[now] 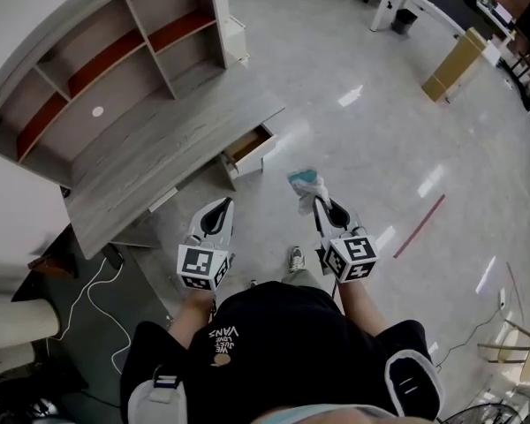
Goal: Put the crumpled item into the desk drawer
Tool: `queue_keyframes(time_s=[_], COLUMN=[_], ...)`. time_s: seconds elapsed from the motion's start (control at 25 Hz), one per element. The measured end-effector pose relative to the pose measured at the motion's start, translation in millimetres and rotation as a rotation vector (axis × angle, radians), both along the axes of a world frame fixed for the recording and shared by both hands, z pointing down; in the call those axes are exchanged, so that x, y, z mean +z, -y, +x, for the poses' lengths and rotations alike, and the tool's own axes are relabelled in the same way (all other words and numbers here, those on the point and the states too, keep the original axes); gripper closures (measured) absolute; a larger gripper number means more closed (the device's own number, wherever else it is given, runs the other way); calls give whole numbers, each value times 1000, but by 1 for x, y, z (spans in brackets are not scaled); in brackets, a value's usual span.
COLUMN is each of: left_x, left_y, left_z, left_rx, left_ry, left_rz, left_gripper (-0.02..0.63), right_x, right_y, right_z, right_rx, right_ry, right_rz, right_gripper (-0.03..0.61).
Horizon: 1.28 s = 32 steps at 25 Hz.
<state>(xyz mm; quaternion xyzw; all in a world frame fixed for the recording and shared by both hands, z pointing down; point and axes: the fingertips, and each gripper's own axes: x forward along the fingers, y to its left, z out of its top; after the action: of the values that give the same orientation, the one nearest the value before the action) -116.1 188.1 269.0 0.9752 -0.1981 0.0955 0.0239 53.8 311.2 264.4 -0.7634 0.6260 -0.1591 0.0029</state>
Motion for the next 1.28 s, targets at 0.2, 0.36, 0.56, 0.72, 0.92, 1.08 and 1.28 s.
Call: queue_keyframes(time_s=[0.2,0.36,0.56,0.72,0.92,1.08,1.28], left_x=[4,8,10,17,28,32,33], left_y=[12,19,16,16,30,51,81], left_z=[32,55,76,76,66,61,60], left_rx=[-68,-134,-216,-258,-299,-285,-254], left_ry=[1,5,2,10,11,13,5], left_rz=[-7,-17,-30,-53,-91,-108,-125], left_gripper=[561,561,561,563,561,561,562], right_x=[5,7,8,7,13,14,17], right_y=[24,42,57,74,92,111,130], right_z=[38,64,90,98,93,85,78], right_rx=[-75,-153,-256,-304,-327,-295,-271], right_ry=[-1,-2,-13,-18,5,24,26], right_rz=[-13,-20,-31,-29,-35,-39,-40], right_gripper=[534,533,532,532,532,532,532])
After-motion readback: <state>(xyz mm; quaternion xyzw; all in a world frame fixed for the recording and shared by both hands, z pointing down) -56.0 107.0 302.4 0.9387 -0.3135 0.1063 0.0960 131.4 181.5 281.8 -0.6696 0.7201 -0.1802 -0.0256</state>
